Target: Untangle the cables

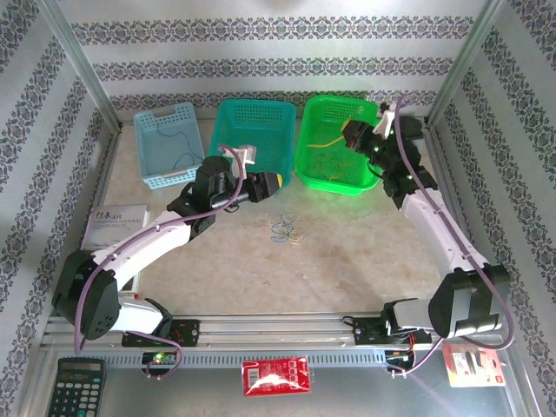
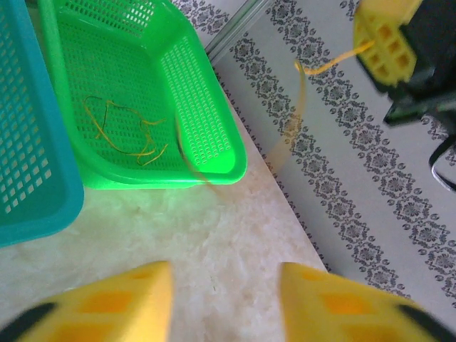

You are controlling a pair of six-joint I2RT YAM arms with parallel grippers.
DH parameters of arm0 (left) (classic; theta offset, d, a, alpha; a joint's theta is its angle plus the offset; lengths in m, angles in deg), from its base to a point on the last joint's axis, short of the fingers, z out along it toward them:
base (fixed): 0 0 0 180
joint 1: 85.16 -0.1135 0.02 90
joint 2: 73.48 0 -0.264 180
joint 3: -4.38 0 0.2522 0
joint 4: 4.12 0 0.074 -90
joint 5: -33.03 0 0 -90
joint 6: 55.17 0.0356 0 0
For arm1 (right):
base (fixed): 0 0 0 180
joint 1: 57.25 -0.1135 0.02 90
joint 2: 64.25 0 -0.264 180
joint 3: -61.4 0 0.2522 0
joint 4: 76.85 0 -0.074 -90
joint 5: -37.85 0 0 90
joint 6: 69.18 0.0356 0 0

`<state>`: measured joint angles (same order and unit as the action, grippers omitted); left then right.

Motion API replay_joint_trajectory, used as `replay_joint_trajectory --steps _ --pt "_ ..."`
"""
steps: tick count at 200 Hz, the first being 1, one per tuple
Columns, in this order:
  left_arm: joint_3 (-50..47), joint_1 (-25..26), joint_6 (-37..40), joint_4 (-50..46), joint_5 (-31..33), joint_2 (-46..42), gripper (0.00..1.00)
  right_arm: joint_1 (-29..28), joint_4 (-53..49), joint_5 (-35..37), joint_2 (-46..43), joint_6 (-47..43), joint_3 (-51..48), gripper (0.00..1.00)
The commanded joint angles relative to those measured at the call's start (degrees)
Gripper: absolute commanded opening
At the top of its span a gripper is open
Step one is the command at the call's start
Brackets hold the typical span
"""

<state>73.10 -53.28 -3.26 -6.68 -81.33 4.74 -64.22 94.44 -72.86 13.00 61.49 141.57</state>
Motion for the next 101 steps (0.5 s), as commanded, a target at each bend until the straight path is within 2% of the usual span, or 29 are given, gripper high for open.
replay_joint_trajectory --steps 1,19,101 --pt "0.1 0.4 -0.1 2.8 0.2 0.4 0.76 1.8 1.1 5.5 3.3 -1.2 5.0 0.00" --pt "0.8 0.4 0.4 2.1 0.9 0.4 1.00 2.6 0.8 7.7 6.6 -2.8 8.1 0.00" --pt "1.9 0.5 0.6 -0.6 3.1 -1.1 1.00 5.0 -0.7 15.1 26.1 -6.6 20.5 0.00"
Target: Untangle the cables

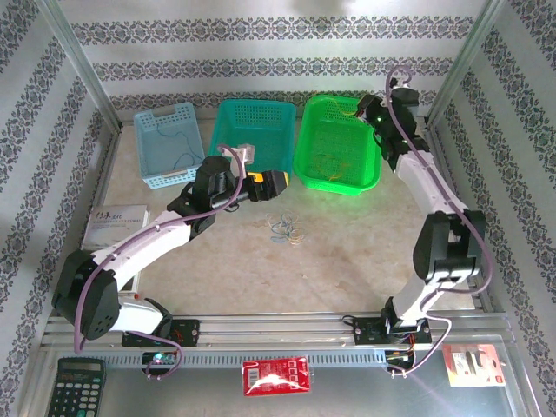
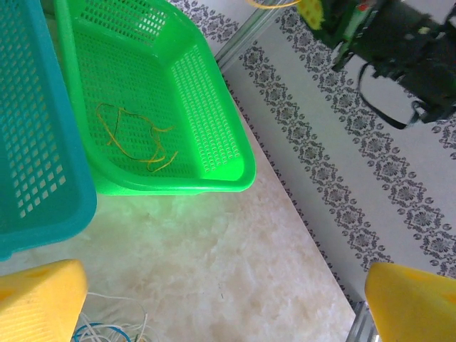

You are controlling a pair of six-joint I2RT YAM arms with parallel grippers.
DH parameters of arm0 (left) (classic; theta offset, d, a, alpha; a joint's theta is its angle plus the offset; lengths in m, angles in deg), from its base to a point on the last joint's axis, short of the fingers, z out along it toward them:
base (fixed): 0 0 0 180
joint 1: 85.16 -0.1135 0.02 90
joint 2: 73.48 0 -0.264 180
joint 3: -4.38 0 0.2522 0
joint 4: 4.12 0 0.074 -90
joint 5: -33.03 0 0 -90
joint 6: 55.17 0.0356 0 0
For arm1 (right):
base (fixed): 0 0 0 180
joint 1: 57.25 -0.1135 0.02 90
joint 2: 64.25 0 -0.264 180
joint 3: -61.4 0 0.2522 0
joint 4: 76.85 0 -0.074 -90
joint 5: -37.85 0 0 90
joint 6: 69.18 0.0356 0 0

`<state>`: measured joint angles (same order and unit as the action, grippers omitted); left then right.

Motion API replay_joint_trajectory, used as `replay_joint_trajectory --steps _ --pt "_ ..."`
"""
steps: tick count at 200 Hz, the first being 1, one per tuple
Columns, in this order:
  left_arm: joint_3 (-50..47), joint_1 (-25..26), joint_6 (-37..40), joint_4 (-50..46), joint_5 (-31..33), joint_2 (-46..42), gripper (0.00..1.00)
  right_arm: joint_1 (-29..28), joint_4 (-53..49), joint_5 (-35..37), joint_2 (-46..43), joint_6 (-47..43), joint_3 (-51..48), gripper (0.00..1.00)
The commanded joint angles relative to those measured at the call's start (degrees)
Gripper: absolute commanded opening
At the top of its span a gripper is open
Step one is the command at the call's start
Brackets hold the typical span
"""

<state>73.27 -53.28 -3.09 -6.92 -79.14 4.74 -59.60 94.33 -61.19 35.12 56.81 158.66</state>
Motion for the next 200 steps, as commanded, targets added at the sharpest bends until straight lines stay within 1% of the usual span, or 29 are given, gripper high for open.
replay_joint_trajectory --steps 1,33,50,54,64,69,77,84,120,141,172,200 --pt "1.7 0.4 0.5 -0.3 0.9 -1.1 1.00 0.4 -0.7 3.5 4.2 -2.0 3.5 0.00" --pt "1.5 0.4 0.2 -1.0 1.3 -2.1 1.00 0.4 -1.8 4.4 10.9 -2.3 5.7 0.00" --pt "1.4 0.5 0.2 -1.5 1.7 -2.5 1.00 0.5 -2.6 3.4 14.1 -1.9 7.5 0.00" --pt "1.4 0.4 0.2 -1.7 1.9 -2.6 1.00 0.5 -2.8 3.0 14.9 -2.0 8.2 0.07" --pt "1.3 0.4 0.2 -2.1 2.2 -2.8 1.00 0.5 -3.6 1.4 16.7 -1.9 10.1 0.30" --pt "1.3 0.4 0.2 -2.1 2.3 -2.9 1.00 0.5 -4.2 0.9 17.3 -1.9 11.1 0.39" --pt "1.2 0.4 0.2 -2.4 2.5 -2.9 1.00 0.5 -4.8 0.2 17.8 -2.0 12.1 0.48" --pt "1.2 0.4 0.2 -2.6 2.9 -3.0 1.00 0.4 -4.8 -0.3 17.7 -2.1 12.4 0.51" --pt "0.2 0.4 1.0 -3.2 4.7 -3.6 1.00 0.4 -5.6 -1.3 13.6 -3.7 12.2 0.54" --pt "-0.3 0.4 1.3 -3.6 5.9 -4.1 1.00 0.3 -5.3 -2.9 9.8 -3.7 10.0 0.54" --pt "-2.0 0.4 1.4 -3.3 8.8 -5.6 1.00 -1.7 -4.7 -4.1 2.7 -4.6 3.8 0.54" --pt "-3.7 0.4 2.1 -3.3 11.0 -7.3 1.00 -5.5 -4.7 -4.6 -4.3 -6.2 -3.5 0.54"
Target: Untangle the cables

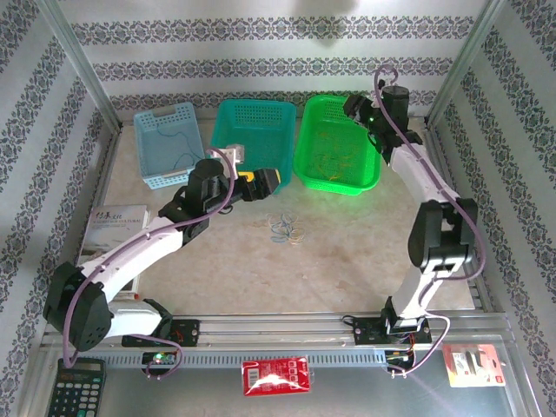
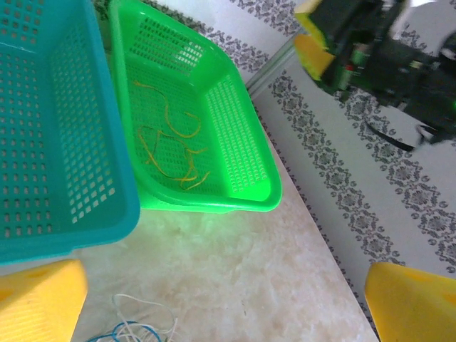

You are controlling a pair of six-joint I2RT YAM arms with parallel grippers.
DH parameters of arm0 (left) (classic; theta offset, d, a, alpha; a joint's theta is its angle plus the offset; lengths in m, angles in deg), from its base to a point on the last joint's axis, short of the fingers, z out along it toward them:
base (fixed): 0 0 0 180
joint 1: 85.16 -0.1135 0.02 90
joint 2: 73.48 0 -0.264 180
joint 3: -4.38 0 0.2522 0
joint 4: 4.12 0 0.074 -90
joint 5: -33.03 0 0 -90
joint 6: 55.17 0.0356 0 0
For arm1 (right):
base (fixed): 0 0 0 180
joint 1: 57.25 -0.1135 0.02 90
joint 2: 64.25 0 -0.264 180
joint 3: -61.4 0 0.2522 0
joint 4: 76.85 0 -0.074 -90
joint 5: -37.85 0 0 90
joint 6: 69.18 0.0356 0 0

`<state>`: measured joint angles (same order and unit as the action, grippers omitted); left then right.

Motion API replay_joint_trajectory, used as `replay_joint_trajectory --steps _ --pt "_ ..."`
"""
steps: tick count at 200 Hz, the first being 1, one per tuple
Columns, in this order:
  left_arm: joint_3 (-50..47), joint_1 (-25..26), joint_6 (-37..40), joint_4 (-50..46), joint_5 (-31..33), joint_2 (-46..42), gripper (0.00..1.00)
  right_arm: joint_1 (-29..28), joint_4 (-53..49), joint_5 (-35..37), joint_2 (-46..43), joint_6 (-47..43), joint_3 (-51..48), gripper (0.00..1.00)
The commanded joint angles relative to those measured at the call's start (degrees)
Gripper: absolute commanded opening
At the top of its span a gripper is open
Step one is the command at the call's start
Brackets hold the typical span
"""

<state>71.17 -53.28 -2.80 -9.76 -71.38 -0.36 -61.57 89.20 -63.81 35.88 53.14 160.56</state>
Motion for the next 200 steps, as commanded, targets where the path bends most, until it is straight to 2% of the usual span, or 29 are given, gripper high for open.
replay_joint_trajectory --steps 1,48,70,104,145,200 --pt "-1.6 0.4 1.8 -0.5 3.2 -2.3 1.00 -3.7 0.4 -2.0 -5.4 -2.6 -5.5 0.54" --pt "-5.9 0.2 1.1 0.1 5.0 -3.8 1.00 -13.2 -0.5 -0.5 -17.4 -3.8 -22.0 0.54" --pt "-8.3 0.2 0.3 0.5 5.3 -4.3 1.00 -19.1 -1.4 2.5 -21.3 -3.7 -30.0 0.55" --pt "-12.0 0.2 -0.8 0.8 5.8 -5.6 1.00 -25.3 0.3 5.9 -24.4 2.0 -41.6 0.55" --pt "-13.9 0.2 -1.7 1.5 4.8 -5.9 1.00 -27.3 5.0 5.2 -24.7 7.6 -49.7 0.53" --pt "-13.9 0.3 -2.6 0.9 3.2 -4.5 1.00 -27.4 6.3 4.4 -22.6 8.3 -48.6 0.50"
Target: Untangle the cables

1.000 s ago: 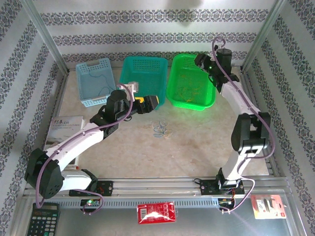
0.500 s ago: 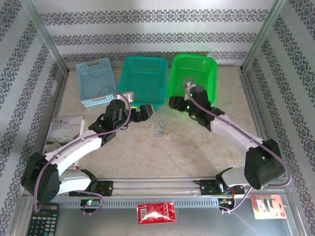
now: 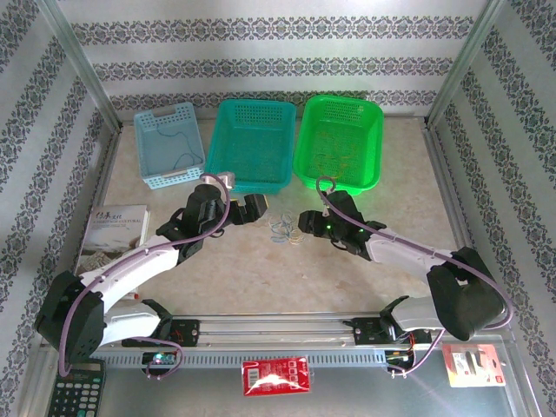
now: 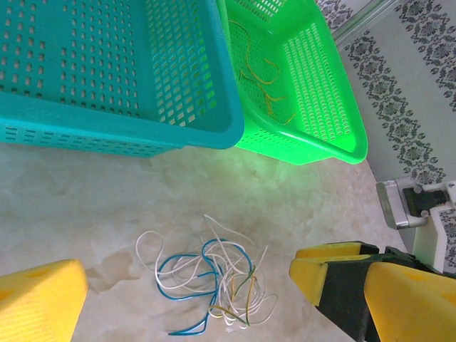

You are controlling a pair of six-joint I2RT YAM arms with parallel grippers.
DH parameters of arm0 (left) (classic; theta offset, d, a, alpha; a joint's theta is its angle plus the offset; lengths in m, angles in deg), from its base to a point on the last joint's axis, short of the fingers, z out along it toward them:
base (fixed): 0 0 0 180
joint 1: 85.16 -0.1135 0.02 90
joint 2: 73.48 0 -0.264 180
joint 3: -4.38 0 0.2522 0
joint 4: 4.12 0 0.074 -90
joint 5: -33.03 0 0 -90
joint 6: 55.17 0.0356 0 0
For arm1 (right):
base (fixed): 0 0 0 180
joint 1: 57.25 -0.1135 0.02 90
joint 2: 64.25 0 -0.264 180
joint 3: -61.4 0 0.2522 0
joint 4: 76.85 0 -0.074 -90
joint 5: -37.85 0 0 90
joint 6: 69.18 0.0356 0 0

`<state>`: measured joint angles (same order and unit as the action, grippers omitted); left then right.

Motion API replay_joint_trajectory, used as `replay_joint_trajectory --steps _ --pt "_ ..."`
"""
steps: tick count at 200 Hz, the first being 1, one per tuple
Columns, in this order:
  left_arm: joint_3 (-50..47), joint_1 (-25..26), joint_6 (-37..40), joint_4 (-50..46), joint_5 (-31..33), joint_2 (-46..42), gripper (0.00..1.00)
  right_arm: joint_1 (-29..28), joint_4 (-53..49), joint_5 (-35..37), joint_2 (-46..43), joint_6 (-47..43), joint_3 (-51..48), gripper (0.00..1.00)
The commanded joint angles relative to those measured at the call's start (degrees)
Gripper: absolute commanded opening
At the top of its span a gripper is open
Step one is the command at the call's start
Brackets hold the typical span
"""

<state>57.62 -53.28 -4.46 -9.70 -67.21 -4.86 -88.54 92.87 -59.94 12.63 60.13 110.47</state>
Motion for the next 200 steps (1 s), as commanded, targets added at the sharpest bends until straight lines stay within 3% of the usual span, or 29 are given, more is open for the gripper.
replay_joint_trajectory --steps 1,125,150,181,200 --pt "-0.3 0.2 -0.9 0.9 -1.0 0.0 1.00 -0.4 2.7 0.5 0.7 1.3 1.6 0.50" --pt "4.5 -0.5 0.1 -7.5 3.3 -1.3 1.00 -0.9 8.5 -2.9 10.8 3.4 5.8 0.40" --pt "6.2 -0.7 0.7 -7.9 2.9 -1.4 1.00 -0.8 9.0 -3.1 11.7 3.4 5.8 0.26" --pt "8.6 -1.0 1.8 -8.6 2.4 -1.6 1.00 -0.7 8.8 -3.3 10.4 3.2 5.6 0.00" --pt "10.2 -1.4 2.9 -9.1 1.6 -1.6 1.00 -0.7 8.2 -3.3 8.1 3.1 5.4 0.00"
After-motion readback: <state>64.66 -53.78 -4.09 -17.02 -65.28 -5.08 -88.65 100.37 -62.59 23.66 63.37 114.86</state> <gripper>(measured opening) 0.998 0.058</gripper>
